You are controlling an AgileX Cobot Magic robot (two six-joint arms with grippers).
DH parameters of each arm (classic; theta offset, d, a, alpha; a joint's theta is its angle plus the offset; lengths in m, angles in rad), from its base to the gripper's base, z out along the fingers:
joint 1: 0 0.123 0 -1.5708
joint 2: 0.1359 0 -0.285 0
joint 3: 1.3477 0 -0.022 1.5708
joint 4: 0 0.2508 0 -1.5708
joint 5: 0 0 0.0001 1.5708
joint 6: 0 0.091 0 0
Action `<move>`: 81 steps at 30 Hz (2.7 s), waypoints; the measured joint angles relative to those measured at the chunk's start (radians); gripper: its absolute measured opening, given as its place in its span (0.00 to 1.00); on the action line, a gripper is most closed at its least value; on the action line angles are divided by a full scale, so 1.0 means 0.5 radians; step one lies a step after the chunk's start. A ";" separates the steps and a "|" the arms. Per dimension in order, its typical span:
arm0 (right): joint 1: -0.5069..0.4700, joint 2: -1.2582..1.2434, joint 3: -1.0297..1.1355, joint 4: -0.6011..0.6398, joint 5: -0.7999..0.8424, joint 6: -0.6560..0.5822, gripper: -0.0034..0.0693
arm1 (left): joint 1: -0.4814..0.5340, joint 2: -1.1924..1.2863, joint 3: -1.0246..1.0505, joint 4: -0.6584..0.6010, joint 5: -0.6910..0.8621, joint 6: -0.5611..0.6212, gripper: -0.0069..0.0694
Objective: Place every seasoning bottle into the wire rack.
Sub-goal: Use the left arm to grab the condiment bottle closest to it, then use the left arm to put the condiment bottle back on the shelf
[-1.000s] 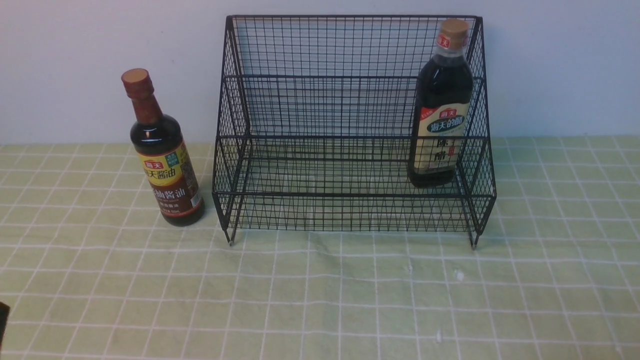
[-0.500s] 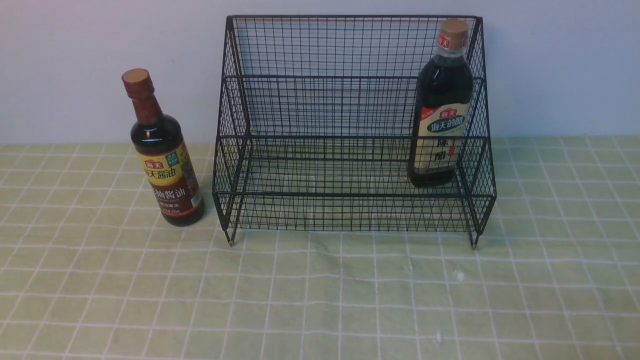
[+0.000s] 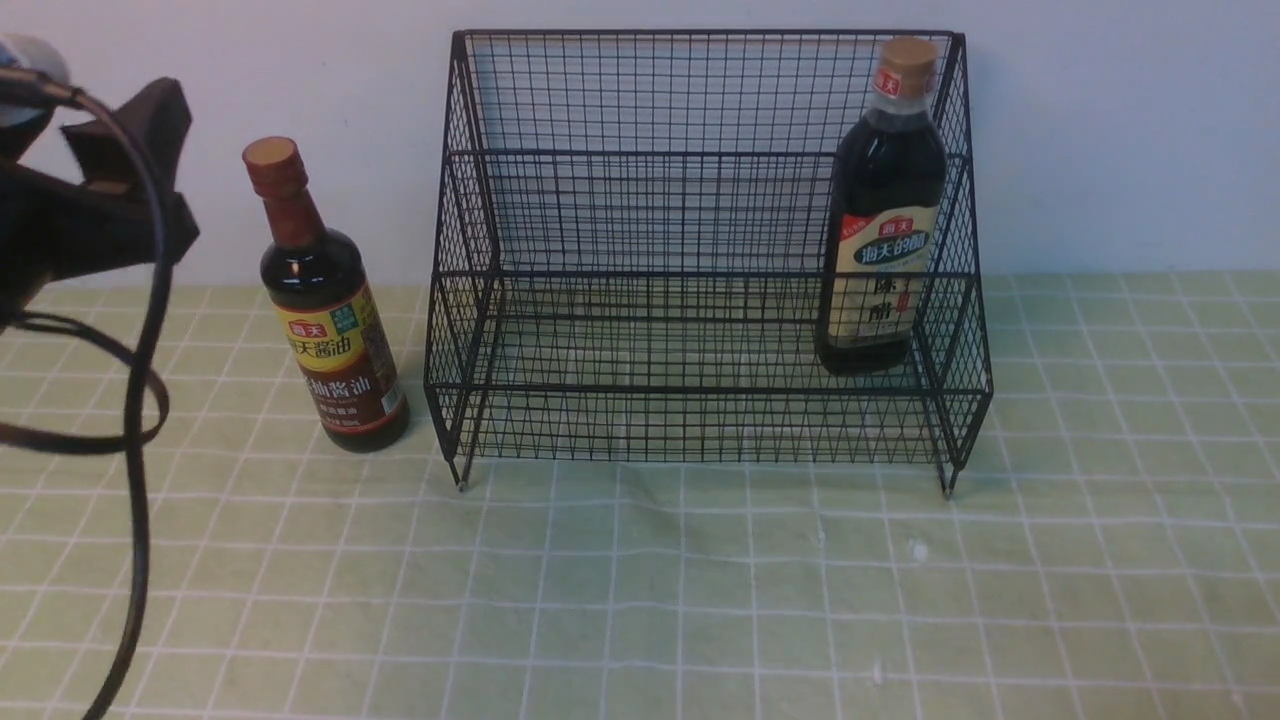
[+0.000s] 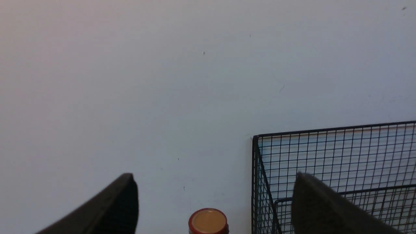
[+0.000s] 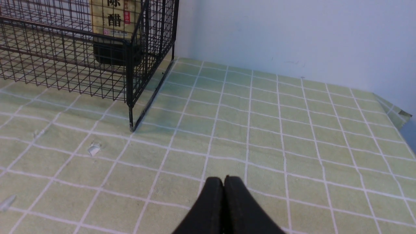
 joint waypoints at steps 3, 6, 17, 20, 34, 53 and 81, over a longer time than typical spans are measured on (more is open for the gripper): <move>0.000 0.000 0.000 0.000 0.000 0.000 0.03 | 0.000 0.173 -0.110 0.030 -0.003 -0.029 0.92; 0.000 0.000 0.000 0.000 0.000 0.000 0.03 | 0.000 0.336 -0.208 0.035 -0.053 -0.056 0.93; 0.000 0.000 0.000 0.000 0.000 0.000 0.03 | 0.000 0.846 -0.458 0.013 -0.199 -0.065 0.91; 0.000 0.000 0.000 0.000 0.000 0.000 0.03 | 0.000 0.942 -0.480 -0.012 -0.220 -0.065 0.91; 0.000 0.000 0.000 0.004 0.000 0.000 0.03 | 0.000 1.141 -0.482 -0.012 -0.218 -0.104 0.55; -0.002 0.000 0.000 0.004 0.000 0.000 0.03 | -0.018 0.490 -0.720 0.110 0.088 -0.146 0.43; -0.002 0.000 0.000 0.004 0.000 0.000 0.03 | -0.697 1.148 -1.550 0.337 0.534 -0.291 0.43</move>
